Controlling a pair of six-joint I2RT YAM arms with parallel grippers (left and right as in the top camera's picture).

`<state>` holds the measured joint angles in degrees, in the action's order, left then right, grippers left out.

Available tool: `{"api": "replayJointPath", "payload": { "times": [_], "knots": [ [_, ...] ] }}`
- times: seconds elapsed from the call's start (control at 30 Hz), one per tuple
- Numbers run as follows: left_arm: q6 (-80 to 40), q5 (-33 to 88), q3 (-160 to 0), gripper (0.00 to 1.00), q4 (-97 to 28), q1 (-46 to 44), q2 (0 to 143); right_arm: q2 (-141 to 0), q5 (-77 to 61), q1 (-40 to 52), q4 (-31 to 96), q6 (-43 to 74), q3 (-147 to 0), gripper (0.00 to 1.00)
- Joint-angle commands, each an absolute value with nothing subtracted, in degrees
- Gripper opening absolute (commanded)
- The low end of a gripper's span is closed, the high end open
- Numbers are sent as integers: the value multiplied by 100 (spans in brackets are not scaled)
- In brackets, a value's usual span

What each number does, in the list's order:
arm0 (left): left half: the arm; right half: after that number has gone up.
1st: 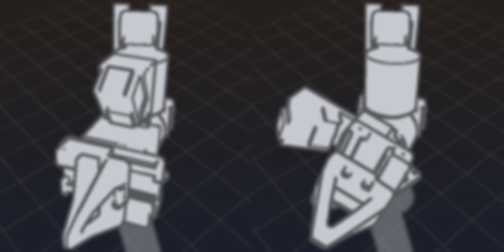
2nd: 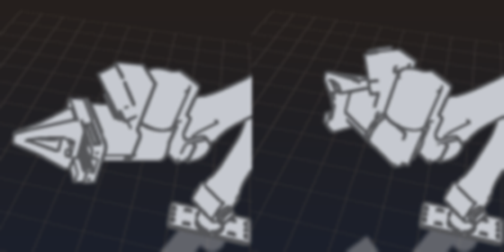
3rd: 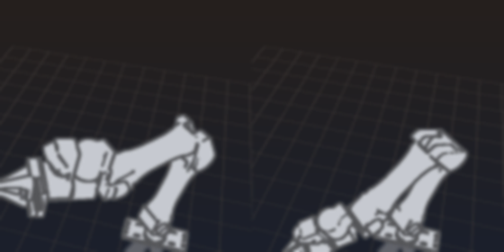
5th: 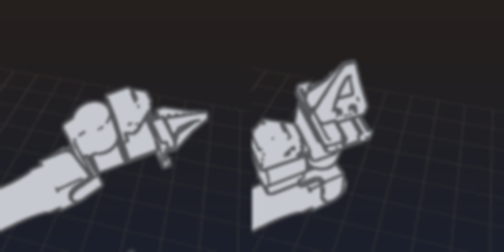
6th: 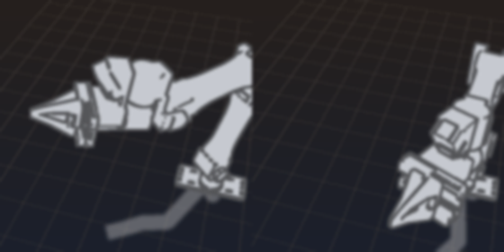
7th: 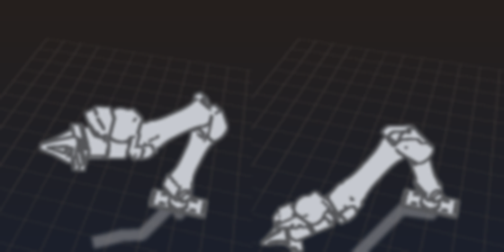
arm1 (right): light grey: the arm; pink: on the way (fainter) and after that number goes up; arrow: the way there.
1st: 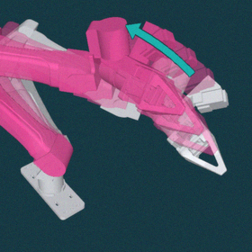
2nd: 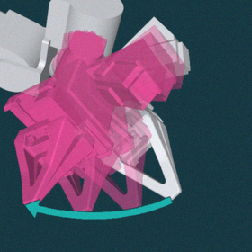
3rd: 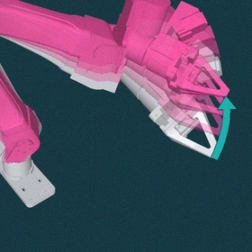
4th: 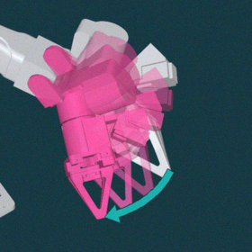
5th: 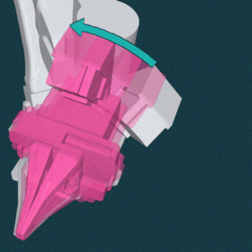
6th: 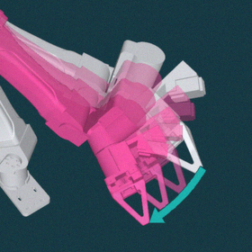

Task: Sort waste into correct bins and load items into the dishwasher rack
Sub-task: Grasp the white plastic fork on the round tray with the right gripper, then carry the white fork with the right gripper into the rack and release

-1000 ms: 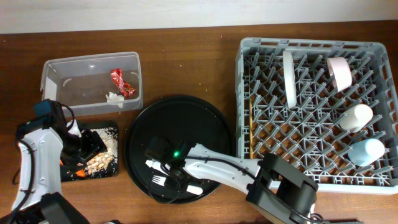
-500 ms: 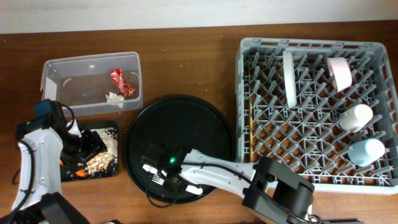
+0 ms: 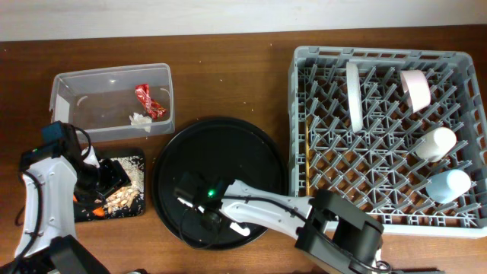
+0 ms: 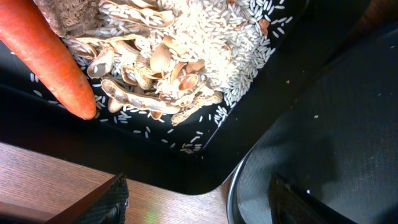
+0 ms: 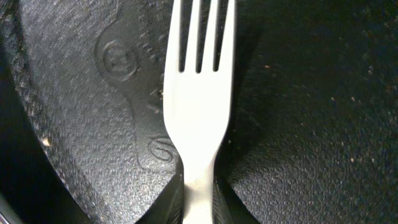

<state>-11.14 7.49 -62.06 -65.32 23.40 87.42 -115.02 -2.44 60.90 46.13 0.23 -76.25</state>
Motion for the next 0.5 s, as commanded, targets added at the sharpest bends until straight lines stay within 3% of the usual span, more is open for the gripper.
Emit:
{"api": "replayJointPath", "payload": {
  "times": [0.0,0.23,0.47],
  "knots": [
    [-1020,746,-6261,71,-6519,2335,8691,-11220,-377,5791,4781,246,-7664,14],
    [-1020,746,-6261,71,-6519,2335,8691,-9950,-375,4943,5146,246,-7708,13],
    [-1022,746,-6261,72,-6519,2335,8691,-8938,-266,3341,5747,464,-7708,13]
  ]
}}
